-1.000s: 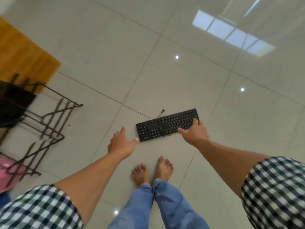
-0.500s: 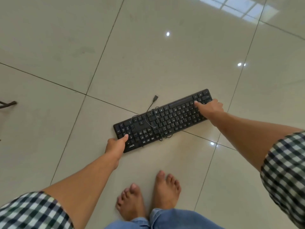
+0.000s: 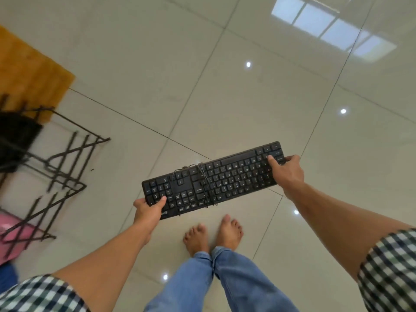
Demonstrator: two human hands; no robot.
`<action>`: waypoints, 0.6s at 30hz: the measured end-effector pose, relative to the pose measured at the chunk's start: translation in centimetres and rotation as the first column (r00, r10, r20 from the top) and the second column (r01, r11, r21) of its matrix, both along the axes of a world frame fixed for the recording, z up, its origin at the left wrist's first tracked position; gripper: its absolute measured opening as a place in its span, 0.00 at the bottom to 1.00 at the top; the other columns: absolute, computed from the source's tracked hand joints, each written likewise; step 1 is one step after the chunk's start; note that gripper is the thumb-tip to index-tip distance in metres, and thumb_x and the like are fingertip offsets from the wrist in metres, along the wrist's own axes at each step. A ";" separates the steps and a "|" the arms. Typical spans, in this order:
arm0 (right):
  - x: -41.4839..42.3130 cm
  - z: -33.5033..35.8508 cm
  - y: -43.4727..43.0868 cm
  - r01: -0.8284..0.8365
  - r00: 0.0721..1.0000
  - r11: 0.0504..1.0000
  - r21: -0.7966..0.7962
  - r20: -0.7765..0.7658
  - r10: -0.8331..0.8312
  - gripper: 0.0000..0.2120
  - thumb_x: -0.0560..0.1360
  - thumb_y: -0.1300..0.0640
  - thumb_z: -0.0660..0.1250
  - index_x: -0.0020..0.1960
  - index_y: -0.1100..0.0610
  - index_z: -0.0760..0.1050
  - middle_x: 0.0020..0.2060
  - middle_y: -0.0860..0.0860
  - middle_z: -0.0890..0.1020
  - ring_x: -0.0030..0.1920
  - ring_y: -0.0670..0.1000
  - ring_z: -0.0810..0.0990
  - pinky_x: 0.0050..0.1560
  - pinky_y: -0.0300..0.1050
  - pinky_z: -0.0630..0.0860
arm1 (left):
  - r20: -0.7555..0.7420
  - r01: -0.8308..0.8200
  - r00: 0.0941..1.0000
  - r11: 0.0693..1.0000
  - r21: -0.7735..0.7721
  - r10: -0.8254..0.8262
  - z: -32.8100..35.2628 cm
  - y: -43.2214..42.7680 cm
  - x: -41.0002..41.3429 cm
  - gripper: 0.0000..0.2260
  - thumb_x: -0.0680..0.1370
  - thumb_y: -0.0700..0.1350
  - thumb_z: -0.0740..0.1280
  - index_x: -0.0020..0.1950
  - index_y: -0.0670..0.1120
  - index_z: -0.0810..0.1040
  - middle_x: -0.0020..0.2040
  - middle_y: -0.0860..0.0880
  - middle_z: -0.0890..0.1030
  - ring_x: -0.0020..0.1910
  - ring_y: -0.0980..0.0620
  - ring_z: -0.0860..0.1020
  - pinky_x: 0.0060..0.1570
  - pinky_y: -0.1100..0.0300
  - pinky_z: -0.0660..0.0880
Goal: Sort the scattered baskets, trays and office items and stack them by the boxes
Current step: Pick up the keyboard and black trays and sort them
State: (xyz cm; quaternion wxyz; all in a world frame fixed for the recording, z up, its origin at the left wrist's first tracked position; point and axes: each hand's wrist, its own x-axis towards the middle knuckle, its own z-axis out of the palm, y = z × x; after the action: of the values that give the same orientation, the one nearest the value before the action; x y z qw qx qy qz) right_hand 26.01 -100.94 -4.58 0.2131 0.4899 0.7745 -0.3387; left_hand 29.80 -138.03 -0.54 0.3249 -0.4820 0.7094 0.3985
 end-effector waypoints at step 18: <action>-4.1 40.5 -32.9 -0.291 0.898 0.937 -0.195 -0.394 0.197 0.21 0.76 0.38 0.68 0.57 0.54 0.72 0.44 0.49 0.79 0.47 0.53 0.81 0.52 0.56 0.82 | -0.460 -0.544 0.728 0.837 0.061 0.508 40.7 -30.0 9.9 0.17 0.78 0.54 0.71 0.63 0.47 0.78 0.58 0.45 0.83 0.55 0.43 0.82 0.58 0.45 0.79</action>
State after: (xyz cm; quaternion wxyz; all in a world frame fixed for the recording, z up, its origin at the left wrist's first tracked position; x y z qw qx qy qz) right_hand 21.92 -133.85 35.89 0.1649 0.2851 0.8075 -0.4894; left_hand 39.67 -168.04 40.15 0.0029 -0.5673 0.6146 0.5481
